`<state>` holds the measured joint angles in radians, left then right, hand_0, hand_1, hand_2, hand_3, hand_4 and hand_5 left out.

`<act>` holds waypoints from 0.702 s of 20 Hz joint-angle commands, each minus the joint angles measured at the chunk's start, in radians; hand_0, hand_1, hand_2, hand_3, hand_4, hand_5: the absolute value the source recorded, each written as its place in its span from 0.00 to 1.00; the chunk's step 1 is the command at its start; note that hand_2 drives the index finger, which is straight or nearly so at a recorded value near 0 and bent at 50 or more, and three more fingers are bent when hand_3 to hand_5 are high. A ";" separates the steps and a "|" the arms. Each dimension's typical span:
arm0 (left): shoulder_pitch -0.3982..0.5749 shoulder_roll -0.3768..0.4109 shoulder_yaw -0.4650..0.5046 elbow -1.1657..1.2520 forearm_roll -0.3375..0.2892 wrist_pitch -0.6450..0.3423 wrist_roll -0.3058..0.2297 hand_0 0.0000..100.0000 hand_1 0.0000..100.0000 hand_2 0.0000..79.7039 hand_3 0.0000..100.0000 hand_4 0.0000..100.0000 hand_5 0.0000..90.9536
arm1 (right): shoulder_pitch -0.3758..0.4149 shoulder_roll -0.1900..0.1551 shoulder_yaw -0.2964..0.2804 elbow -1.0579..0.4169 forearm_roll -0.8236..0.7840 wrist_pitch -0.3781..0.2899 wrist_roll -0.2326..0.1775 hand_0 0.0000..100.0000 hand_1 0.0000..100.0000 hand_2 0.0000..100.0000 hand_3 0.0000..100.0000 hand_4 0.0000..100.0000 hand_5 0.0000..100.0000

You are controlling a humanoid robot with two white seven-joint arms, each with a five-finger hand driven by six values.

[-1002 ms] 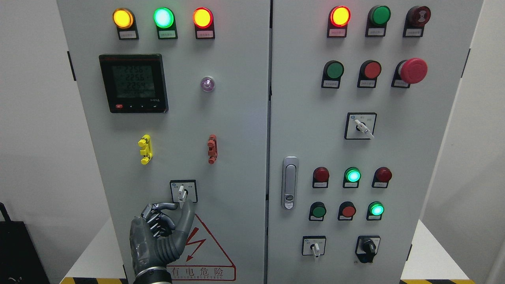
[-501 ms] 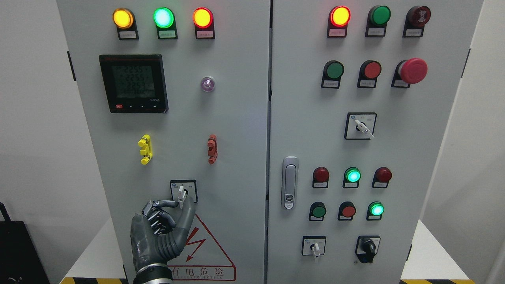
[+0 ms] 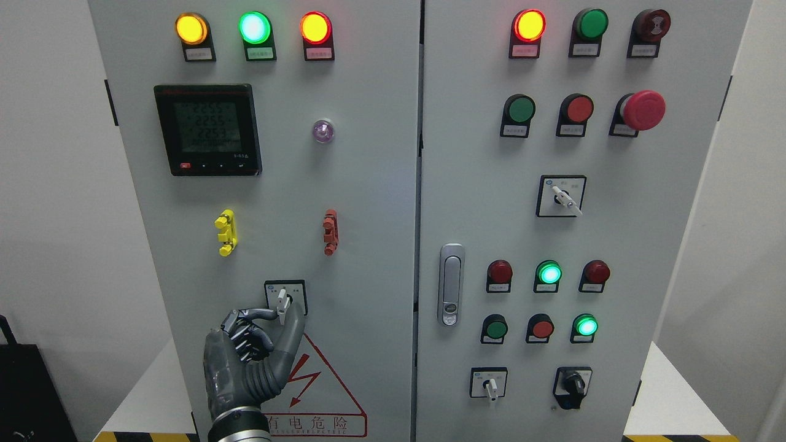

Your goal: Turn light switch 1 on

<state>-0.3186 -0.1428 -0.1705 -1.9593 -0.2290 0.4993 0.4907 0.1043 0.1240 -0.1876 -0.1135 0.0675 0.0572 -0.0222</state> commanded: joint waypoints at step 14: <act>-0.022 -0.003 0.000 0.000 0.000 0.045 -0.001 0.09 0.61 0.72 0.98 0.96 0.94 | 0.000 0.000 -0.001 0.000 0.000 0.000 0.001 0.00 0.00 0.00 0.00 0.00 0.00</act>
<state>-0.3346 -0.1439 -0.1704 -1.9590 -0.2286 0.5417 0.4910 0.1043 0.1240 -0.1876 -0.1135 0.0675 0.0572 -0.0222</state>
